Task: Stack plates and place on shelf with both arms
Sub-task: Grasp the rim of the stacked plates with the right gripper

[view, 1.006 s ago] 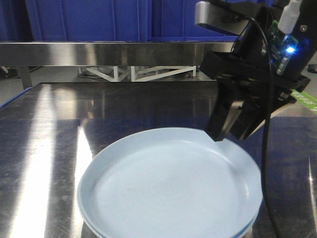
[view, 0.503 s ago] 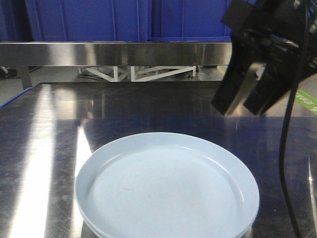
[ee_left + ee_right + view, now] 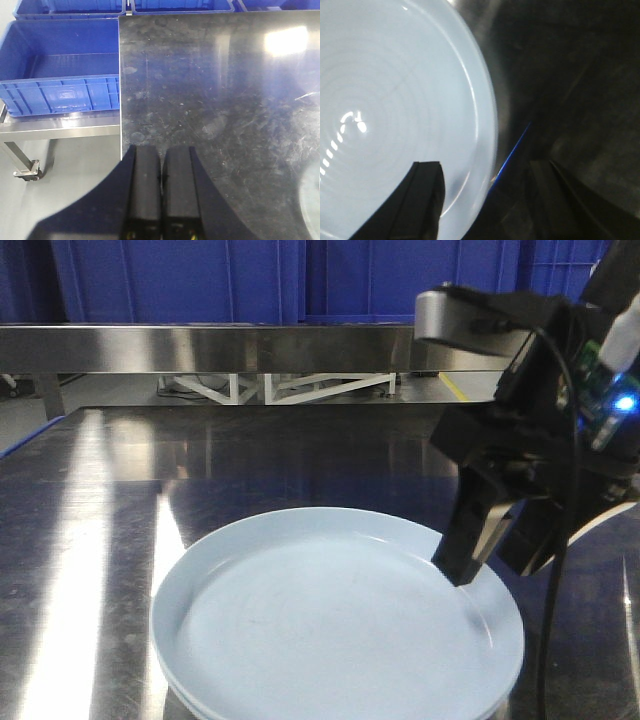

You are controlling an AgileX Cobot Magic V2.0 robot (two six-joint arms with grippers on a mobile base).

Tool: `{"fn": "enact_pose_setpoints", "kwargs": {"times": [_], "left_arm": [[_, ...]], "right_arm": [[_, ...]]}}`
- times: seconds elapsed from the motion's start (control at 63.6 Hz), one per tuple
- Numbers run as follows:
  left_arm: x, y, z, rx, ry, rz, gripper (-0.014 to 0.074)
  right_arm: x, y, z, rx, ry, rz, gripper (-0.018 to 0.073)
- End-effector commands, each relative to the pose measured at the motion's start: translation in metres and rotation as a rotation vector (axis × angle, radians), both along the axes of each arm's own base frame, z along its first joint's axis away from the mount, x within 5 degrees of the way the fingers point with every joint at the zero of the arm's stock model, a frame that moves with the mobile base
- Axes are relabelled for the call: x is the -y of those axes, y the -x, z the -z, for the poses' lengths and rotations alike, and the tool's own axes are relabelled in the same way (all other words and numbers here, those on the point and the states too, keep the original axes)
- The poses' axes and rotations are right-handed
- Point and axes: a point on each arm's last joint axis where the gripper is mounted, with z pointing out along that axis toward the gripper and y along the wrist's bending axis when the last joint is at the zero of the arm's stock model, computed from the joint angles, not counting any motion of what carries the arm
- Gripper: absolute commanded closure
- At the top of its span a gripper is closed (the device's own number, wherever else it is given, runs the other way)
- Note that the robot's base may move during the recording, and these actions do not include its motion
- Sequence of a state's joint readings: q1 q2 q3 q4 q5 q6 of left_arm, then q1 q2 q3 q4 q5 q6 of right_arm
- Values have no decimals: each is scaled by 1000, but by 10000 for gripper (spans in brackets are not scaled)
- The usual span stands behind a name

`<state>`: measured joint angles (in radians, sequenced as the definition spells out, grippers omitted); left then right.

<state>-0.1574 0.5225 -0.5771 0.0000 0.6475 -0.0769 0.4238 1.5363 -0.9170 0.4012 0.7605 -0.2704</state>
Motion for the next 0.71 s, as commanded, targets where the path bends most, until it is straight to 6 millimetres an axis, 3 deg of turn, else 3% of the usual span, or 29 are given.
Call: {"fn": "enact_pose_setpoints", "kwargs": {"times": [0.0,0.456,0.66,0.692], "left_arm": [[1,-3,-16,110,27,-5,512],[1,-3,-16,113,27,-5,512],[1,-3,-16,113,27,-5,512],[1,-3,-16,113,27,-5,512]], "right_arm": [[-3,-6,-10,63,-33,14,86],[-5,-10,3,19,-13,12,261],[-4,-7,4,-6,-8,3,520],[-4,-7,4,-9,-8,1,502]]}}
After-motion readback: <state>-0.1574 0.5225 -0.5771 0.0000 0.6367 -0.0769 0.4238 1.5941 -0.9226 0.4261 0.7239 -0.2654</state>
